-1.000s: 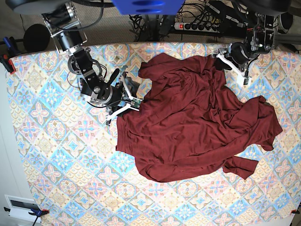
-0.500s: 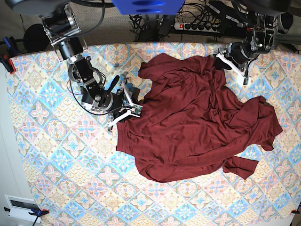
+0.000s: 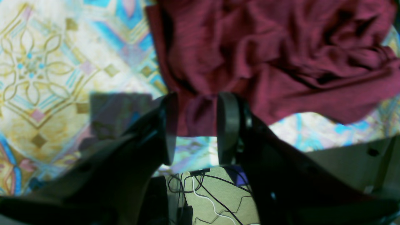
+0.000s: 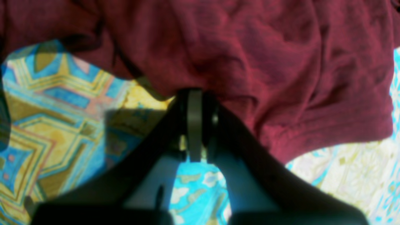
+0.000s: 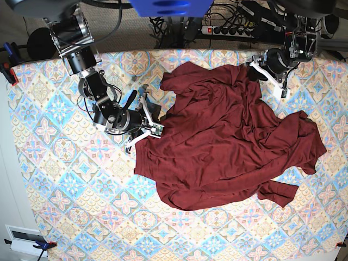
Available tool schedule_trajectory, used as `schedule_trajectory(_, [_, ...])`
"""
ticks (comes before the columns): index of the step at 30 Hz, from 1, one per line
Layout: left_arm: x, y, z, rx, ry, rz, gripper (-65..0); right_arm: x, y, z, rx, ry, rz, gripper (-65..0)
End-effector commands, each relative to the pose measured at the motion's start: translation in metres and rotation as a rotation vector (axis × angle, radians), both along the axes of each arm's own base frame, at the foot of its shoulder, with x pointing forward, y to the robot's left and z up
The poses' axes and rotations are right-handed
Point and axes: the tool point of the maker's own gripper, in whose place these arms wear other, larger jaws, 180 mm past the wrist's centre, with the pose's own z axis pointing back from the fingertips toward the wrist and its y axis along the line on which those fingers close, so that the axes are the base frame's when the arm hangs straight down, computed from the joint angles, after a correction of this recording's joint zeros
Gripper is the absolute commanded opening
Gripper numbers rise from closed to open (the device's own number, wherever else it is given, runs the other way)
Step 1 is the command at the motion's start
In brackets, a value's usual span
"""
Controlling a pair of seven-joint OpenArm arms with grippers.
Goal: Layout the t-shirt on the table in an organized manner, then fold the t-shirt properly
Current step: 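Pull the grasped shirt end with the right gripper away from the left gripper, then drag the sleeve with the left gripper away from the right gripper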
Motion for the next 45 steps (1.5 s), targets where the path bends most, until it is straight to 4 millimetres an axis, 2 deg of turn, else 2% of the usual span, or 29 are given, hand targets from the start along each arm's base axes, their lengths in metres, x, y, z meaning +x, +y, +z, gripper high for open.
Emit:
schedule_trajectory(1, [-0.001, -0.007, 0.006, -0.008, -0.015, -0.029, -44.1, 0.025, -0.047, 0.006, -0.146, -0.06, -0.093, -65.0])
schedule_trajectory(4, [-0.004, -0.02, 0.006, -0.027, -0.011, -0.062, -44.1, 0.031, -0.072, 0.01, -0.166, -0.071, -0.136, -65.0])
schedule_trajectory(10, [-0.007, -0.032, 0.005, -0.045, -0.006, -0.089, -44.1, 0.041, -0.122, 0.022, -0.205, -0.095, -0.227, -65.0])
schedule_trajectory(15, [-0.007, -0.032, 0.005, -0.047, -0.006, -0.09, -44.1, 0.05, -0.169, 0.034, -0.236, -0.108, -0.323, -65.0])
schedule_trajectory(21, [-0.006, -0.032, 0.005, -0.047, -0.008, -0.089, -44.1, 0.062, -0.234, 0.045, -0.277, -0.094, -0.462, -65.0])
schedule_trajectory(24, [-0.006, -0.032, 0.005, -0.047, -0.008, -0.089, -44.2, 0.067, -0.256, 0.053, -0.281, -0.097, -0.514, -65.0])
schedule_trajectory(28, [-0.005, -0.031, 0.006, -0.042, -0.013, -0.087, -44.3, 0.068, -0.28, 0.056, -0.309, -0.094, -0.562, -65.0])
schedule_trajectory(30, [0.0, -0.031, 0.008, -0.041, -0.025, -0.087, -44.5, 0.076, -0.29, 0.062, -0.31, -0.116, -0.607, -65.0])
schedule_trajectory(35, [0.003, -0.025, 0.009, -0.025, -0.031, -0.079, -44.9, 0.077, -0.306, 0.063, -0.319, -0.127, -0.671, -65.0])
schedule_trajectory(39, [0.011, 0.001, 0.016, 0.013, -0.062, -0.015, -51.7, 0.077, -0.306, 0.062, -0.321, -0.126, -0.672, -65.0])
schedule_trajectory(43, [0.021, 0.03, 0.027, 0.056, -0.101, 0.053, -52.7, 0.077, -0.306, 0.062, -0.321, -0.126, -0.672, -65.0])
schedule_trajectory(45, [0.022, 0.037, 0.03, 0.069, -0.11, 0.07, -52.7, 0.077, -0.306, 0.062, -0.321, -0.126, -0.672, -65.0])
